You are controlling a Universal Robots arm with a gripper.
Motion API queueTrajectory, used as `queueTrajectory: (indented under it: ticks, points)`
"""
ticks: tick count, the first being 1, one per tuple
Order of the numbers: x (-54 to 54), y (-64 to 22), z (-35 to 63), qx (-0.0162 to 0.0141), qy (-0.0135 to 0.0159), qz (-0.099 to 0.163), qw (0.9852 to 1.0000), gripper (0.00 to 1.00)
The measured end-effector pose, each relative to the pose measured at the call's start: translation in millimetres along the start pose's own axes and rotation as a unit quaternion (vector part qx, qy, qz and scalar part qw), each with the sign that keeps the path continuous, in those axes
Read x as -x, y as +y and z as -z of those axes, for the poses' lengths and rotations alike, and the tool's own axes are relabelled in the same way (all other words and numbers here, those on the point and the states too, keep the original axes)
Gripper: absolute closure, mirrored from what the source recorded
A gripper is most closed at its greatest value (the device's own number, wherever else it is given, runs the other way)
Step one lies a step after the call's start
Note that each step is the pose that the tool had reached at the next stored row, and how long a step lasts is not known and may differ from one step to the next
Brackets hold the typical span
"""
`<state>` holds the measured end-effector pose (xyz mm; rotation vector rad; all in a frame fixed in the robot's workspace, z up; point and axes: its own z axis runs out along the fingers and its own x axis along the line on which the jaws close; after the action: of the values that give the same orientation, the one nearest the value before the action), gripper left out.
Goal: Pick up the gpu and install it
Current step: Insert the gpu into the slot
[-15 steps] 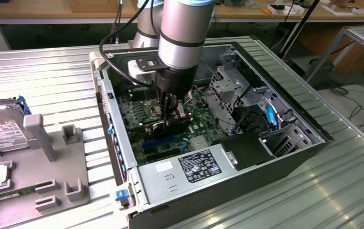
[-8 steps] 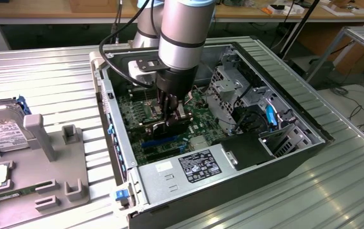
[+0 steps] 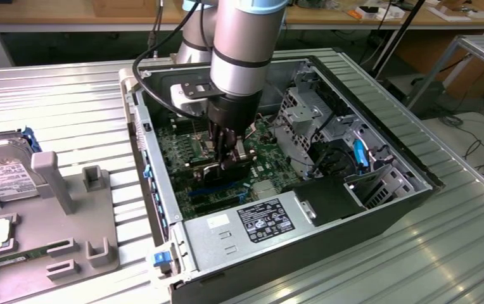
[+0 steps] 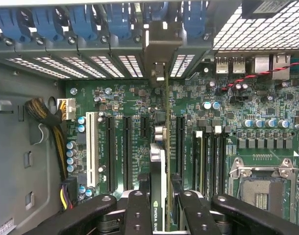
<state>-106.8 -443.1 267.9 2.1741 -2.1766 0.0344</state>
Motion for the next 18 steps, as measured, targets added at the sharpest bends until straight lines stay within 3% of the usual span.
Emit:
queueTrajectory:
  ticks: [14,18]
  points:
    - [0.1,0.0,-0.9,0.0001,0.0001,-0.001,1.0000,0.73]
    - [0.7,0.1,-0.9,0.0011,-0.0004,-0.018,0.9998,0.73]
